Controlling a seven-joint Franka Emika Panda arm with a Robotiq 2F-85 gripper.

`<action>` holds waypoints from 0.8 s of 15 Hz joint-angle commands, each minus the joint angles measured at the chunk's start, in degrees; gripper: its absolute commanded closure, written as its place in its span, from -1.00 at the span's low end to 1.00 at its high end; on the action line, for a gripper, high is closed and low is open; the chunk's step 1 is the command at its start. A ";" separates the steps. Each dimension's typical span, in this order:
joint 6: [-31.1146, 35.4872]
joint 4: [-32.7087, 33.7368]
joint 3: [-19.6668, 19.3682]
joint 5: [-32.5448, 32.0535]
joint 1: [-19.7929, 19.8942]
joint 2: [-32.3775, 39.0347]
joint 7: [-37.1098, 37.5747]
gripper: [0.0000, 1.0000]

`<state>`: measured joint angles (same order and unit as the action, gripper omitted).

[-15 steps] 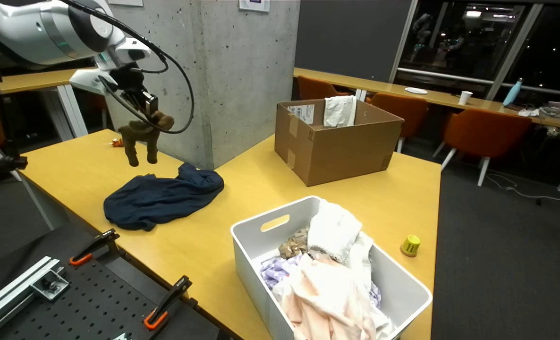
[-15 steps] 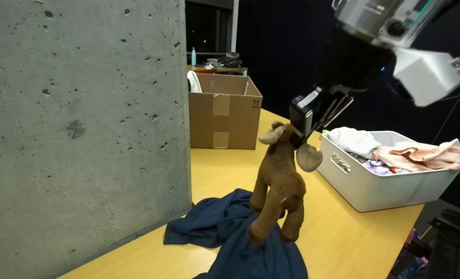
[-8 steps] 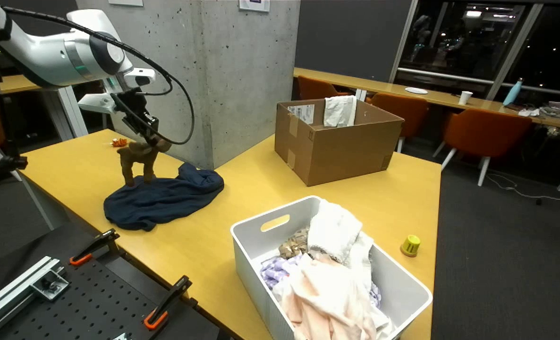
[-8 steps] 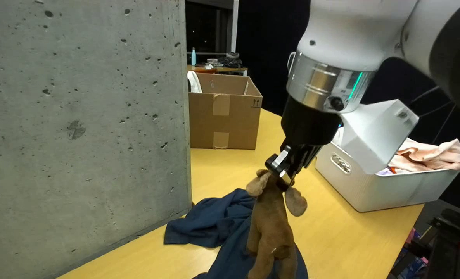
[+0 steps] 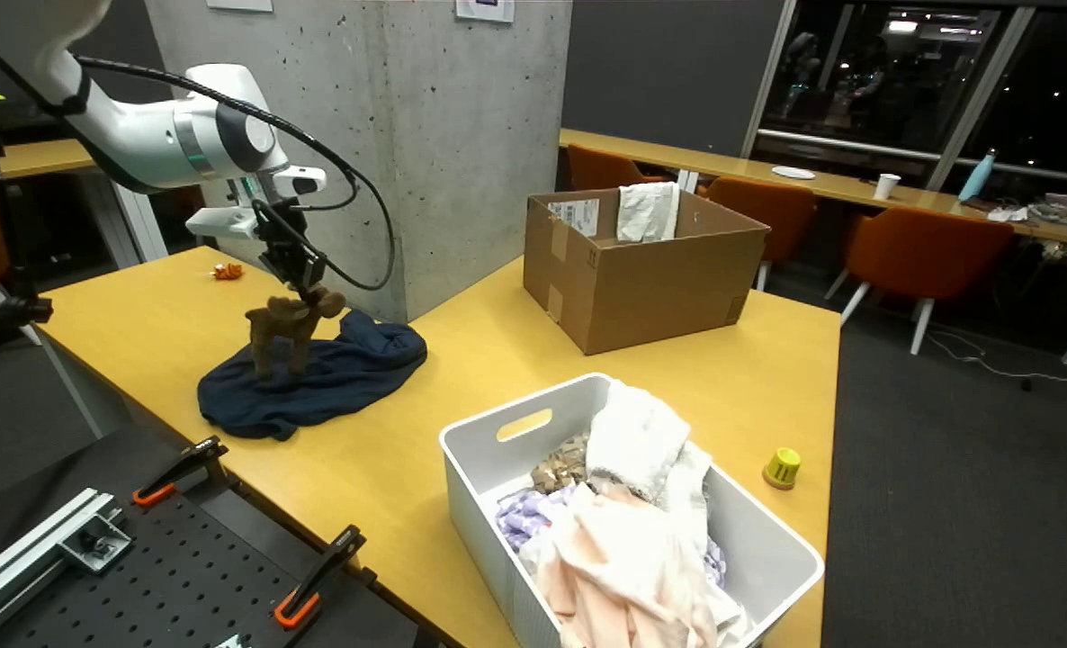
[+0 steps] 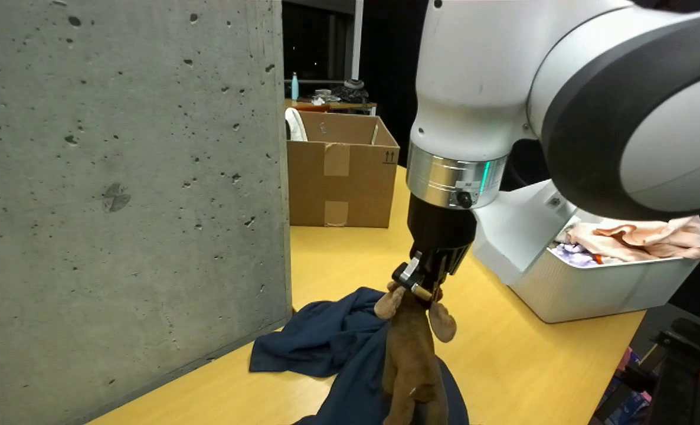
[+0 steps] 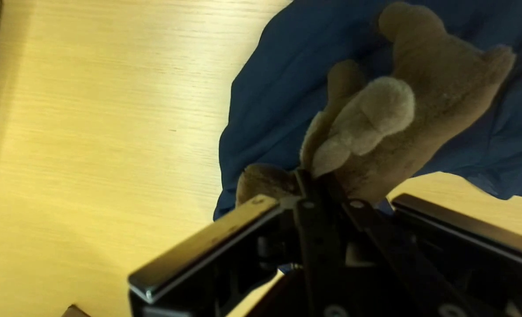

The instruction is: Remove the blue cloth and the moose toy from basket, then wrap the moose toy with the blue cloth

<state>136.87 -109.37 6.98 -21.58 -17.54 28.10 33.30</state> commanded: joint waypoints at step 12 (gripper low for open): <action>-2.32 2.58 -6.00 7.12 1.00 -0.10 -4.14 -1.00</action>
<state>135.58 -103.98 2.04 -16.48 -17.32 30.84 31.23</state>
